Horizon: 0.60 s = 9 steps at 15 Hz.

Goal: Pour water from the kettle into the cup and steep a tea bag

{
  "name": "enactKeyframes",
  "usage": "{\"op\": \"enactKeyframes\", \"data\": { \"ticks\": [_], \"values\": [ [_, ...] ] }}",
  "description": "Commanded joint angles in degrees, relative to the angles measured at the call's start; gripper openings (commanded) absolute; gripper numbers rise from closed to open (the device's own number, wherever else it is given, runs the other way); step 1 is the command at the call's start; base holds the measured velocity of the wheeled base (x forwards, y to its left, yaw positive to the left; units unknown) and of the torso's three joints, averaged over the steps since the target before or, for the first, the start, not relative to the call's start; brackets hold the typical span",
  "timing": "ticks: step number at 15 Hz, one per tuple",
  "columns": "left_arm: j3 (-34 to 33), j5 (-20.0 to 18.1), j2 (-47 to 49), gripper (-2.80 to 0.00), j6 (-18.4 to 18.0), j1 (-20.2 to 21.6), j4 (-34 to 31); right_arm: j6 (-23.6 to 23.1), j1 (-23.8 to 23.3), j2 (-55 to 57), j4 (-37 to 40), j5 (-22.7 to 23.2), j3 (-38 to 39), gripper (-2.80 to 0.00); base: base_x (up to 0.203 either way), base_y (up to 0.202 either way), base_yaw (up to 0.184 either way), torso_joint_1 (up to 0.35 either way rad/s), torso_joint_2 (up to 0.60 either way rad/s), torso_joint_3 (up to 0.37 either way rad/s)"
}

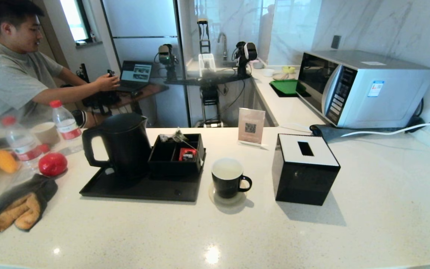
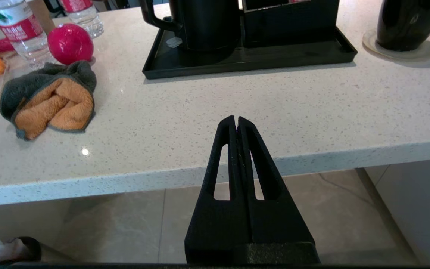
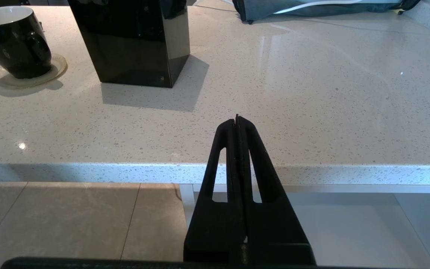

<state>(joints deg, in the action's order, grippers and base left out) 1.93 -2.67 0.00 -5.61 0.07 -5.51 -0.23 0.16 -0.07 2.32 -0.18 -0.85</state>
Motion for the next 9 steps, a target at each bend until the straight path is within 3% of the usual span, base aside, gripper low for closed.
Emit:
{"op": "enactKeyframes", "data": {
  "ticks": [1,9],
  "values": [
    [-0.17,0.56,0.00,-2.80,1.21,0.01,-0.03,-0.03,0.02,0.07,0.04,0.01,0.05,-2.80,0.000,0.000,0.000,0.000,0.00,0.000],
    [1.79,1.32,0.99,-2.80,1.30,0.01,-0.52,-0.03,0.02,0.07,0.01,0.01,0.03,-2.80,0.000,0.000,0.000,0.000,0.00,0.000]
  ]
}}
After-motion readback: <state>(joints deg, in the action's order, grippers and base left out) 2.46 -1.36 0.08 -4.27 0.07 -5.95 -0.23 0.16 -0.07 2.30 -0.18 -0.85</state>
